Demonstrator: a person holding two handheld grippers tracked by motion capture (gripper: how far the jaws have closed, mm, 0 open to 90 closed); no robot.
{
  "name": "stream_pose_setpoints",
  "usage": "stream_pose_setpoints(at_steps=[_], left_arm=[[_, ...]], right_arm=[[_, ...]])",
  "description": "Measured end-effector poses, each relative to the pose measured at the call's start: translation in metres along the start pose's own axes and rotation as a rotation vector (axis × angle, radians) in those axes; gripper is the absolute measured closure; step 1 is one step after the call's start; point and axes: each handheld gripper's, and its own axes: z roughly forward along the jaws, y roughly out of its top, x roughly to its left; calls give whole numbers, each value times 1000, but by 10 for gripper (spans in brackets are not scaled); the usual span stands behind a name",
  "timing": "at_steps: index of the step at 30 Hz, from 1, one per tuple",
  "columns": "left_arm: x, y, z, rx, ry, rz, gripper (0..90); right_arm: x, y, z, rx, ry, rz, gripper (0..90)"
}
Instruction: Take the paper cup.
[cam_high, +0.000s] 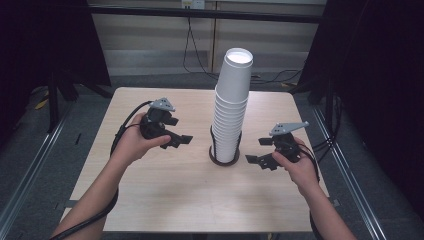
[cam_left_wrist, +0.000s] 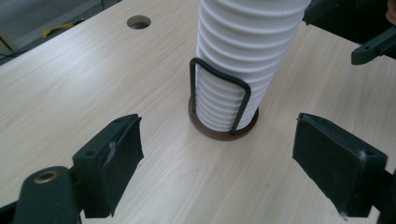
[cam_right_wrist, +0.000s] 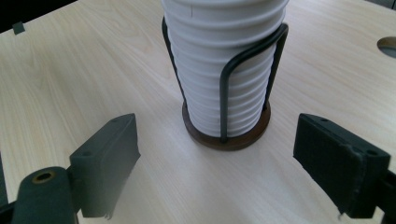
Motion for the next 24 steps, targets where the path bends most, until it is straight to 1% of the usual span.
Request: stream_pose_setpoints(at_steps=[1, 2, 4, 5, 6, 7, 8, 9, 10, 12, 14, 15, 16, 17, 19, 20, 21, 22, 24], left_arm=[[-2, 7, -1, -3, -3, 18, 154], [-2, 7, -1, -3, -3, 18, 154], [-4, 13, -2, -5, -8, 22, 154], [-5, 21, -3, -4, -14, 31, 154], [-5, 21, -3, -4, -14, 31, 154], [-6, 28, -6, 2, -15, 53, 155], [-6, 28, -6, 2, -15, 53, 154], [-7, 36, -8, -8, -12, 59, 154], [-7, 36, -8, -8, -12, 59, 154], [-6, 43, -10, -15, -27, 54, 154], [-6, 49, -11, -15, -19, 55, 154], [-6, 53, -11, -15, -23, 59, 154], [-6, 56, -12, -18, -31, 56, 154], [-5, 59, -12, -22, -35, 59, 154], [-6, 65, -12, -29, -37, 66, 154], [-7, 68, -12, -36, -39, 62, 154], [-8, 74, -12, -35, -43, 71, 154], [-8, 74, -12, -35, -43, 71, 153], [-10, 80, -11, -36, -45, 75, 153]], right_arm=[[0, 5, -1, -3, 2, -4, 135], [0, 5, -1, -3, 2, -4, 135], [-1, 10, -2, -9, 2, -5, 136], [-1, 16, -4, -20, -2, -3, 135], [-1, 16, -4, -20, -2, -3, 135], [-2, 22, -7, -27, 2, -8, 135], [-2, 22, -7, -27, 2, -8, 135], [-4, 28, -10, -38, 10, 1, 135], [-4, 28, -10, -38, 10, 1, 135], [-5, 34, -12, -61, 14, 10, 135], [-5, 40, -14, -77, 12, 13, 135], [-5, 46, -17, -89, 7, 9, 135], [-5, 46, -17, -89, 7, 9, 135], [-4, 51, -20, -96, 8, 11, 135], [-4, 53, -22, -101, 10, 13, 135], [-4, 56, -23, -111, 16, 14, 135], [-4, 61, -26, -114, 13, 10, 135], [-4, 61, -26, -114, 13, 10, 135], [-4, 69, -28, -115, 8, 5, 136]])
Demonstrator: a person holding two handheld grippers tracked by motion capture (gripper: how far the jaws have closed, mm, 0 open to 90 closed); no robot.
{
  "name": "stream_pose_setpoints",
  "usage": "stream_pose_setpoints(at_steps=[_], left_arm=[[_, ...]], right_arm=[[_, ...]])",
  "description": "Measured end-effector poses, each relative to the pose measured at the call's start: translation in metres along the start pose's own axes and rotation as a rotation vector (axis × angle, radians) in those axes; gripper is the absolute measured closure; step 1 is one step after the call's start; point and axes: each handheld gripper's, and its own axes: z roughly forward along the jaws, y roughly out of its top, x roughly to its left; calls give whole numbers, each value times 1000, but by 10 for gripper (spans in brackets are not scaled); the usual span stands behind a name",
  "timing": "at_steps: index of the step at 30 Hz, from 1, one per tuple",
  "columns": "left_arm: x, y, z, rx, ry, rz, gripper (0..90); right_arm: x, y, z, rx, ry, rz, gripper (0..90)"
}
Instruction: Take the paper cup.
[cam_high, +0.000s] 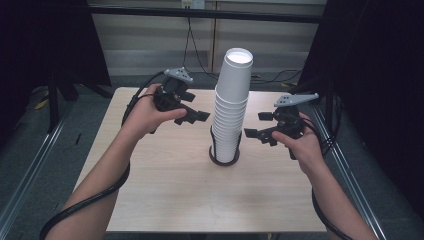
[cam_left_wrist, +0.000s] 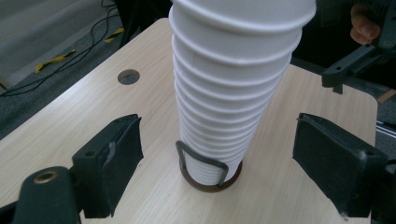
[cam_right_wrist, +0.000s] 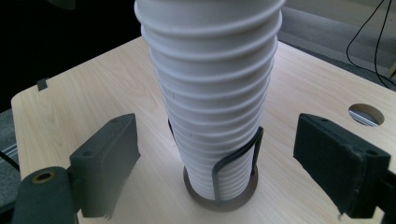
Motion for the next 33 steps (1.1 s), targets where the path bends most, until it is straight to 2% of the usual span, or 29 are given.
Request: stream_pose_setpoints(at_steps=[4, 5, 9, 11, 13, 15, 18, 21, 25, 28, 31, 33], left_arm=[[-1, 14, 1, -7, -9, 20, 152], [-2, 17, 2, -19, -11, 11, 152], [-3, 30, 1, -31, -16, 24, 149], [-3, 39, 2, -40, -7, 28, 149], [-3, 45, 4, -45, -3, 31, 149], [-4, 50, 8, -59, -18, 32, 149], [-5, 56, 17, -56, -3, 51, 144], [-7, 60, 26, -80, -30, 48, 120], [-11, 63, 39, -88, -13, 59, 78], [-11, 64, 47, -124, -12, 42, 50], [-10, 65, 50, -127, -14, 47, 42], [-10, 65, 55, -141, -12, 27, 41]], right_arm=[[1, 9, -2, -26, -2, 5, 138], [1, 12, -2, -35, -3, 1, 140], [2, 24, 0, -40, -16, 1, 140], [3, 30, 3, -54, -9, 4, 140], [6, 37, 5, -57, -24, -12, 142], [7, 42, 7, -75, -35, -19, 143], [7, 45, 10, -75, -33, -9, 144], [8, 47, 13, -78, -45, -11, 151], [9, 48, 17, -87, -38, -9, 156], [11, 49, 19, -97, -44, -13, 150], [12, 50, 20, -98, -47, -14, 146], [12, 49, 20, -102, -48, -16, 145]])
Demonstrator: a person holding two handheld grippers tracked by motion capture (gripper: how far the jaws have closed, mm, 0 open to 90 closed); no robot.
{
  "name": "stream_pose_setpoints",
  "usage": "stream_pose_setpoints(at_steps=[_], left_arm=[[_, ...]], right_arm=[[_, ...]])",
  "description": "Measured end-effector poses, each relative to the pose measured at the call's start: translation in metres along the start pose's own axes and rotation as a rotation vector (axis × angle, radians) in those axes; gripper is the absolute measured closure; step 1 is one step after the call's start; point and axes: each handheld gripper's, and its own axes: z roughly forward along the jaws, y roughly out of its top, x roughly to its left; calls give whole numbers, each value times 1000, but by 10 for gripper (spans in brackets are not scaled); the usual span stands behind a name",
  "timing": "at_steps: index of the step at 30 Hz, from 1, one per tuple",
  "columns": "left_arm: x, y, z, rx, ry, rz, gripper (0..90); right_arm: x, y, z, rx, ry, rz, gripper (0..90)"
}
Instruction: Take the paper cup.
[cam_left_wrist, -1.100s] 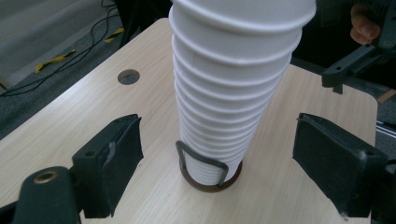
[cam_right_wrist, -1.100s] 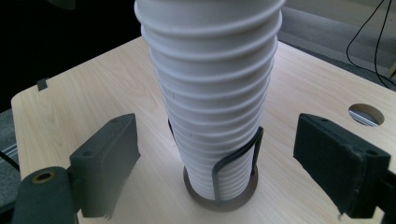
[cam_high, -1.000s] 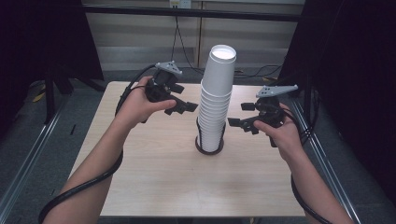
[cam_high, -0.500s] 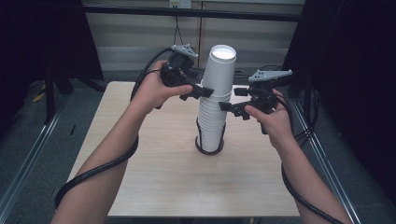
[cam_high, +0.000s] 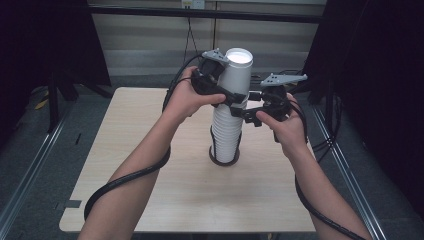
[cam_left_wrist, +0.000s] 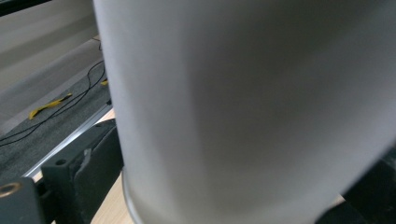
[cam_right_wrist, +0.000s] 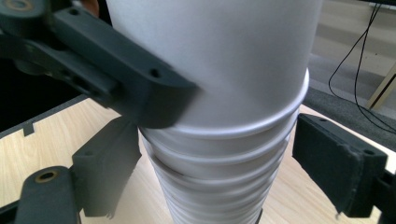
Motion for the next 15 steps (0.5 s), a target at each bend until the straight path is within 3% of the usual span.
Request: stream_pose_setpoints(at_steps=[5, 12, 15], left_arm=[[-1, -1, 2, -14, 9, -17, 58], [-4, 2, 1, 11, 31, -28, 79], [-4, 5, -2, -9, 35, -44, 88]], right_arm=[[0, -1, 1, -14, -4, 1, 140], [0, -2, 2, -13, -2, 6, 139], [0, -2, 2, -12, -1, 0, 140]])
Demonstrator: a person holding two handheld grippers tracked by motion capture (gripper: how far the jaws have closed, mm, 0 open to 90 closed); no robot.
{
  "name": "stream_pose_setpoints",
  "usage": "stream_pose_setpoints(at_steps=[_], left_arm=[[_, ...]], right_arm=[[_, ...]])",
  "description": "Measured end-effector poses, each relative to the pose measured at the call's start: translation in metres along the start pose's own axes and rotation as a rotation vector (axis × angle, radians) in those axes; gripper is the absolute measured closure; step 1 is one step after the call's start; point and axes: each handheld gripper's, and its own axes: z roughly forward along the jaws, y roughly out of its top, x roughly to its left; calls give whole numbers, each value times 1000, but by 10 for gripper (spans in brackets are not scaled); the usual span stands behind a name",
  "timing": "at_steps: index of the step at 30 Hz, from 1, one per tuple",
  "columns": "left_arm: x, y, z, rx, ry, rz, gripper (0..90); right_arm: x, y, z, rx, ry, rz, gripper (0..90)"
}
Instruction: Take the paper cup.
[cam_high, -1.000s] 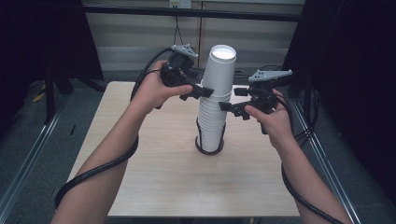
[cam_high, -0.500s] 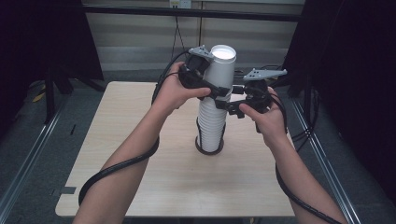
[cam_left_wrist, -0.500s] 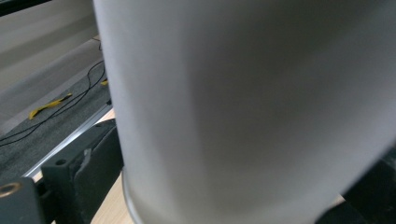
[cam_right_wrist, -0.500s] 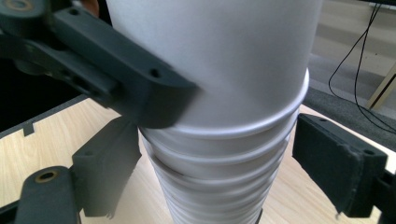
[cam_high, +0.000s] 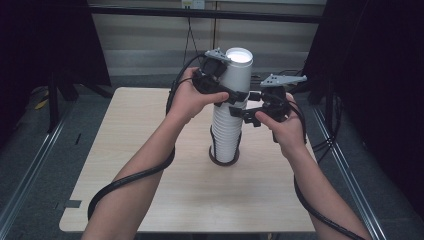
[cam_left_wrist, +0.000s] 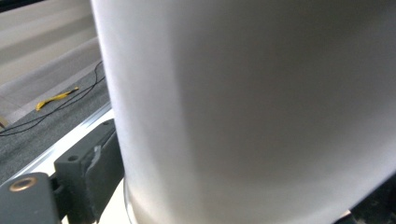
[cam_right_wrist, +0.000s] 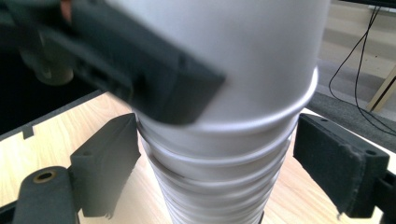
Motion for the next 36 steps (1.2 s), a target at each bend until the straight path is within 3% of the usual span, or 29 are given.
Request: stream_pose_setpoints(at_steps=[2, 6, 9, 15, 36], left_arm=[[-1, 5, -5, -39, -1, -15, 101], [-3, 11, -10, -6, 9, 4, 99], [-2, 14, -14, -26, 3, -15, 98], [-3, 22, -22, -58, 25, -6, 97], [-3, 39, -37, -117, 26, -20, 97]], right_arm=[[0, 0, 0, 1, -2, -5, 140], [1, 0, 0, 2, -2, -4, 142], [0, -1, 0, 6, -3, -2, 144], [0, -2, 1, 4, 4, 9, 144], [2, -3, 1, 11, -6, -16, 145]])
